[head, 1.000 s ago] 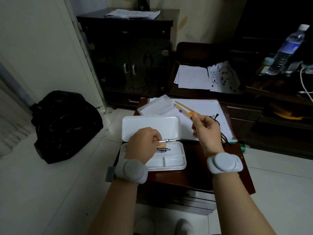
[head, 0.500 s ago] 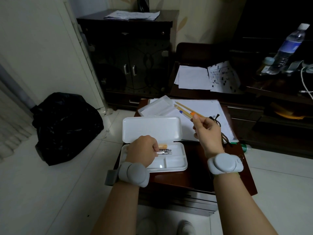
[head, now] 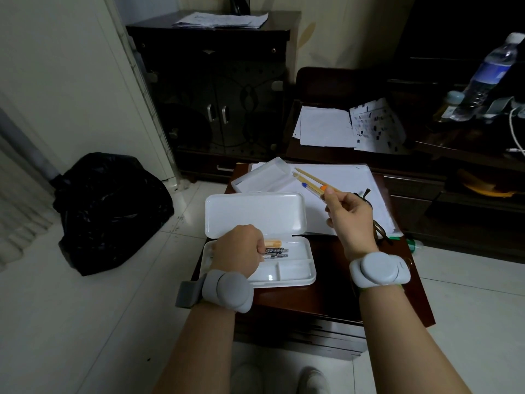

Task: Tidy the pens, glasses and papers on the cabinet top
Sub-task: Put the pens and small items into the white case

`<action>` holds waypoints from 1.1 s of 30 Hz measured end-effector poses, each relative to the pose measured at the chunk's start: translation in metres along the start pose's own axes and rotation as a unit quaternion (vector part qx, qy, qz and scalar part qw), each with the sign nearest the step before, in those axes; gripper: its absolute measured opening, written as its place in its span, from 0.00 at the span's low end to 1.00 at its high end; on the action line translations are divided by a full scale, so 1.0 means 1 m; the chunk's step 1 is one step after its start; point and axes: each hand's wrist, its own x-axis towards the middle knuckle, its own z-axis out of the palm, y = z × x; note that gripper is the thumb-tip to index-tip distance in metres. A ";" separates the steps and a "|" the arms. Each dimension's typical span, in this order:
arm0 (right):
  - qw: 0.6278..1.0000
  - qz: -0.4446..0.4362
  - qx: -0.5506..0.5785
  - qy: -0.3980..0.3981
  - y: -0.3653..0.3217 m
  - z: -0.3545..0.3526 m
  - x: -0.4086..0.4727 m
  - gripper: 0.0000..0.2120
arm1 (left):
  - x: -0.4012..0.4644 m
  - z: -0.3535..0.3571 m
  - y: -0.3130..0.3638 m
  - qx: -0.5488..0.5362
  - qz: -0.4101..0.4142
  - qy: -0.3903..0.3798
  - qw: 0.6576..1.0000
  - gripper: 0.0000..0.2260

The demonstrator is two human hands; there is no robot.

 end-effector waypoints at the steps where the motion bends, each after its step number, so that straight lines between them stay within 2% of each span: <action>1: 1.000 0.000 0.000 -0.001 0.000 0.000 0.000 0.09 | 0.000 0.000 0.000 0.001 -0.002 0.000 1.000 0.08; 5: 1.000 -0.006 0.002 -0.003 0.001 0.001 -0.002 0.09 | 0.001 -0.001 0.000 0.013 -0.007 -0.008 1.000 0.06; 10: 1.000 -0.003 -0.003 -0.005 0.002 0.001 -0.002 0.10 | 0.001 -0.003 -0.005 0.032 -0.023 -0.002 0.999 0.09; 21: 1.000 0.005 -0.013 -0.003 0.006 0.001 0.001 0.11 | 0.005 -0.001 -0.007 0.023 -0.033 -0.006 0.999 0.05; 29: 0.999 -0.002 -0.049 0.001 0.011 0.003 0.005 0.11 | 0.006 0.000 0.003 -0.042 -0.020 0.096 0.994 0.09; 33: 0.986 -0.045 -0.162 0.019 0.018 0.001 0.012 0.11 | 0.004 0.000 0.011 -0.044 -0.004 0.128 0.991 0.10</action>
